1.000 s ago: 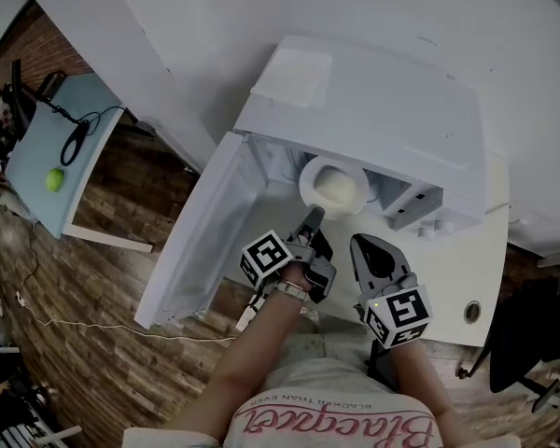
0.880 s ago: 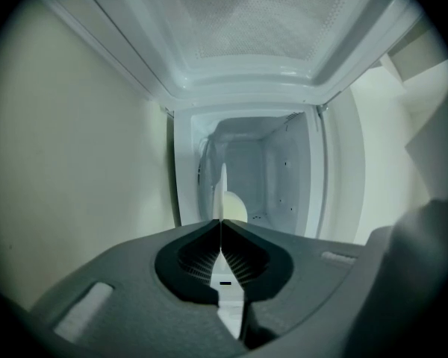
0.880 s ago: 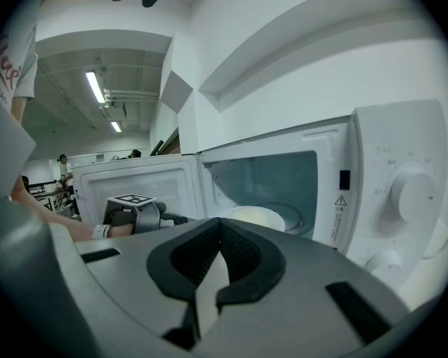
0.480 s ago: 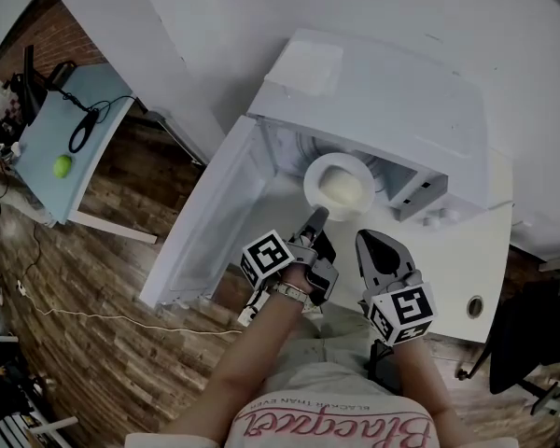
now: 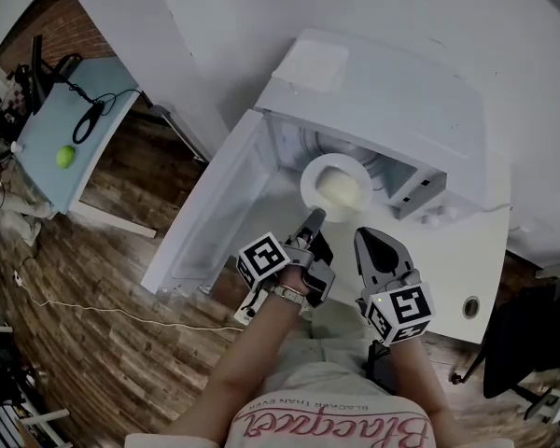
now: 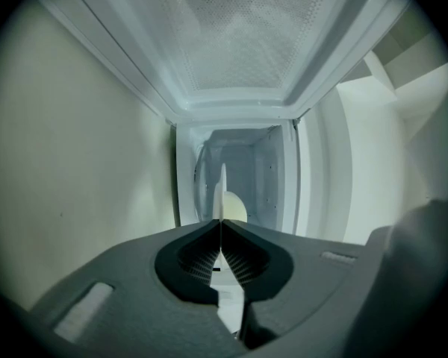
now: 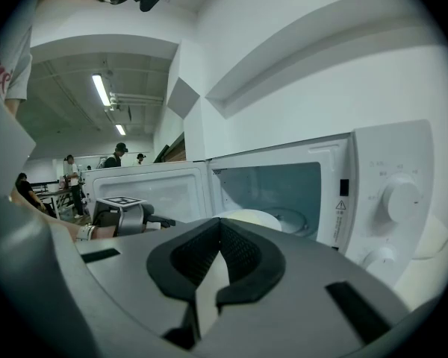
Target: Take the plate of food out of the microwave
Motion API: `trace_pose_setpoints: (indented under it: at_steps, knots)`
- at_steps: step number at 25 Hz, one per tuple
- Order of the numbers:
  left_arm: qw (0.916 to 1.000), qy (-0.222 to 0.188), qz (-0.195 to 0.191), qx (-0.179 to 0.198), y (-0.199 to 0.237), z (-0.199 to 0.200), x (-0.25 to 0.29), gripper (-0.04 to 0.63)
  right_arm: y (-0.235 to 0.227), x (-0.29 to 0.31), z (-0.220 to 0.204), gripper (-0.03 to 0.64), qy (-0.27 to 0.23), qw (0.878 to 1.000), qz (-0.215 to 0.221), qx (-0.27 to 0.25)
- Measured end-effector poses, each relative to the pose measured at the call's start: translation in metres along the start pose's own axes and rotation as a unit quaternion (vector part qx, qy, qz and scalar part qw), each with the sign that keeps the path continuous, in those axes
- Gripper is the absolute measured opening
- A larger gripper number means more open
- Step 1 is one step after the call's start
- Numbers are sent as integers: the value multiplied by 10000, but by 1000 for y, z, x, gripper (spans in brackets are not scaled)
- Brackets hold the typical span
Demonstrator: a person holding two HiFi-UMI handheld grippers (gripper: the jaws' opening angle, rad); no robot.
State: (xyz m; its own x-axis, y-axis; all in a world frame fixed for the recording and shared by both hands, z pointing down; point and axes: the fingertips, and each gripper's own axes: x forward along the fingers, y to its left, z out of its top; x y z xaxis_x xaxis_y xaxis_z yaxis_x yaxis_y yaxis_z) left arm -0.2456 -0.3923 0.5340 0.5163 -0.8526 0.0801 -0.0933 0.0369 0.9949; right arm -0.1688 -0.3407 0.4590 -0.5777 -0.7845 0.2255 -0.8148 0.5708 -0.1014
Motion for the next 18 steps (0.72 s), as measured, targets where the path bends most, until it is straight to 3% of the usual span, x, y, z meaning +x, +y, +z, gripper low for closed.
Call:
trace_pose_setpoints:
  at_steps: [18]
  knots:
    - [9998,-157,-14,-112,-17,-25,-24,12,3,-39,11,11,-85,9999,14,-89]
